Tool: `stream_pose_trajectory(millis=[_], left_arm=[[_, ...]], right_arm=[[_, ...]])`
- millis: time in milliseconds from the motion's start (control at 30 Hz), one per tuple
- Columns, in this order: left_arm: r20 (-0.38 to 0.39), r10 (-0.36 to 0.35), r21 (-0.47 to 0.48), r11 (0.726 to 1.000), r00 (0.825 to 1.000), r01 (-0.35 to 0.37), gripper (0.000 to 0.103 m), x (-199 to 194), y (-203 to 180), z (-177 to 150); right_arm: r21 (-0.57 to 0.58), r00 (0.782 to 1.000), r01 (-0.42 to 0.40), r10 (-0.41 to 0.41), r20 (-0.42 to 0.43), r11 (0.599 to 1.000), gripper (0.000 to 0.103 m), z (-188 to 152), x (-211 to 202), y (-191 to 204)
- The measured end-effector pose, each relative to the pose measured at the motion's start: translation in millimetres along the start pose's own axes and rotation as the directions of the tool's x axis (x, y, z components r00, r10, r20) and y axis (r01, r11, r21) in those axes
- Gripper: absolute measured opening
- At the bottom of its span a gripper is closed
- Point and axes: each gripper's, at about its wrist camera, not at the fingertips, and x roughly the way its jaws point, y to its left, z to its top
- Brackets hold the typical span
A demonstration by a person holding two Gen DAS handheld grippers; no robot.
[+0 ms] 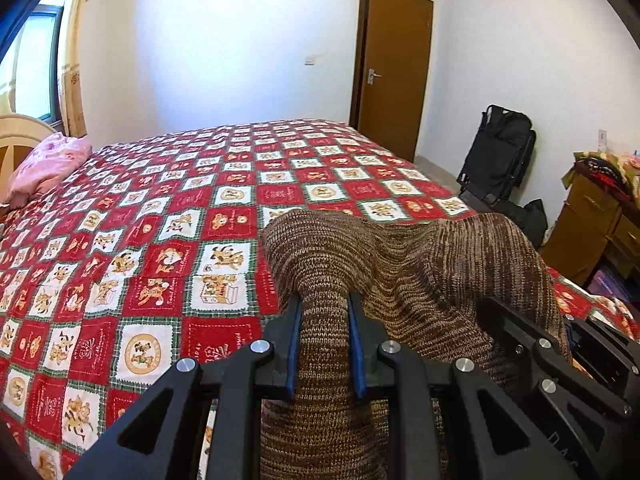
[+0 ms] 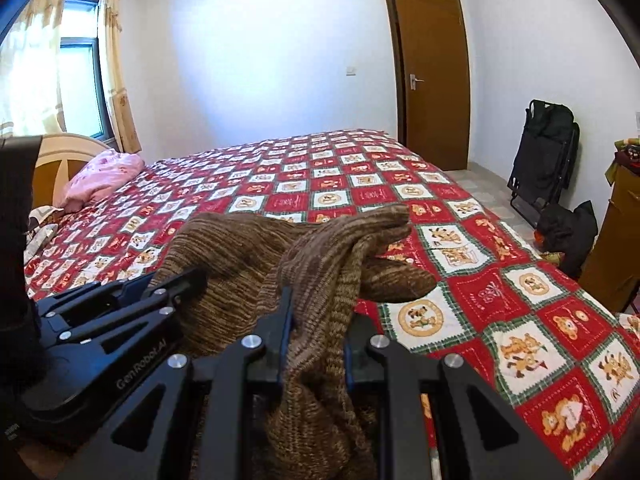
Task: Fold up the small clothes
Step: 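Lift the folded sweater with both grippers and carry it toward the round table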
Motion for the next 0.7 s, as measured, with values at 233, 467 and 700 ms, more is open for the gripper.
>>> stream_pose_trajectory(millis=[233, 467, 700], left_arm=[[0.024, -0.075, 0.037, 0.997, 0.997, 0.074, 0.021, -25, -24, -1], [0.035, -0.165, 0.084, 0.983, 0.986, 0.161, 0.021, -42, -62, -1], [0.052, -0.233, 0.149, 0.963, 0.971, 0.223, 0.021, -51, -107, 4]], right_arm=[[0.017, 0.999, 0.037, -0.037, 0.026, 0.999, 0.022, -2, -37, -11], [0.044, 0.993, 0.104, -0.107, 0.059, 0.994, 0.022, -5, -73, -38], [0.084, 0.978, 0.174, -0.182, 0.099, 0.981, 0.022, -1, -101, -68]])
